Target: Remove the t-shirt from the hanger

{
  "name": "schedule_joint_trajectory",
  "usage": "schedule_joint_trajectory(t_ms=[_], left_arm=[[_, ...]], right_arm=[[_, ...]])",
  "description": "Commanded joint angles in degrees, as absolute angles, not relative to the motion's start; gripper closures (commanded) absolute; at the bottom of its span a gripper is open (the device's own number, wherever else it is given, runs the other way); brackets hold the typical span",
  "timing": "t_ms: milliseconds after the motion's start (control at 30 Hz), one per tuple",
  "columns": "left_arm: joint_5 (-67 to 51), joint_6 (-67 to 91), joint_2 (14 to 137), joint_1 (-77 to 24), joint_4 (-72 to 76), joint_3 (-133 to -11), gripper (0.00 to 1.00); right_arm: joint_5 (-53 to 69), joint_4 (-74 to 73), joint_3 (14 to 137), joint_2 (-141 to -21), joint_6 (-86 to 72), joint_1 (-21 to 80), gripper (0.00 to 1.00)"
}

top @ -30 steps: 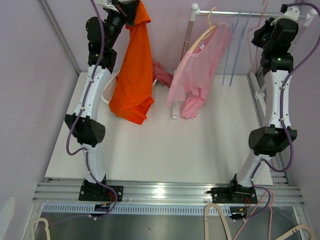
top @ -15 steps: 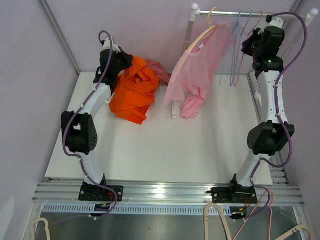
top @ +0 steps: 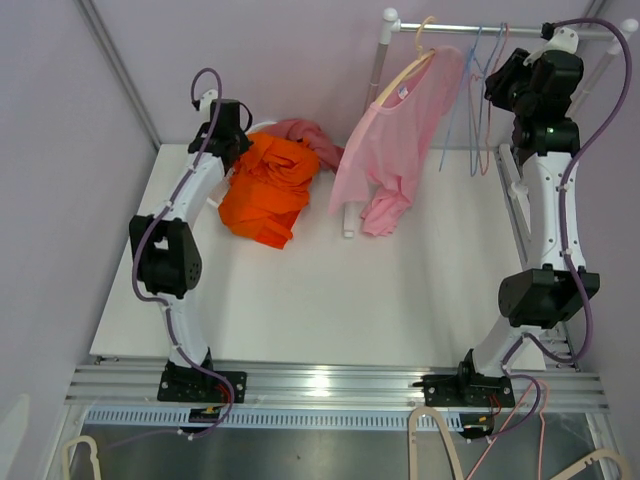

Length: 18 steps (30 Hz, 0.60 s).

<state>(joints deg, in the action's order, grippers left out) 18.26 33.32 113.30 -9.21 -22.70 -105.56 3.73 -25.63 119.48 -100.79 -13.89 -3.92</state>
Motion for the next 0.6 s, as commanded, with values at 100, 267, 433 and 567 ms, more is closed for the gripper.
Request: schedule_joint_trajectory(t_ms=[100,267,433,567], left_arm=[[20.8,35.5,118.1,-7.9,-31.7,-108.6,0.99],[12.1,39.5,119.4,-4.1,-33.2,-108.5,0.91],[12.7,43.9,118.8,-2.1,-39.3,-110.6,0.0],[13.9,42.2,109.1,-2.8,-34.5,-105.3,0.01]], right_arm=[[3.3,-26.4,119.9,-96.9,-13.6,-3.8,0.36],[1.2,-28.1,118.7,-93.9,-14.1,-3.9,0.18],[3.9,-28.0,116.5,-89.7,-15.0,-3.3,0.19],[4.1,-27.9,116.5,-87.8,-15.2,-0.3,0.2]])
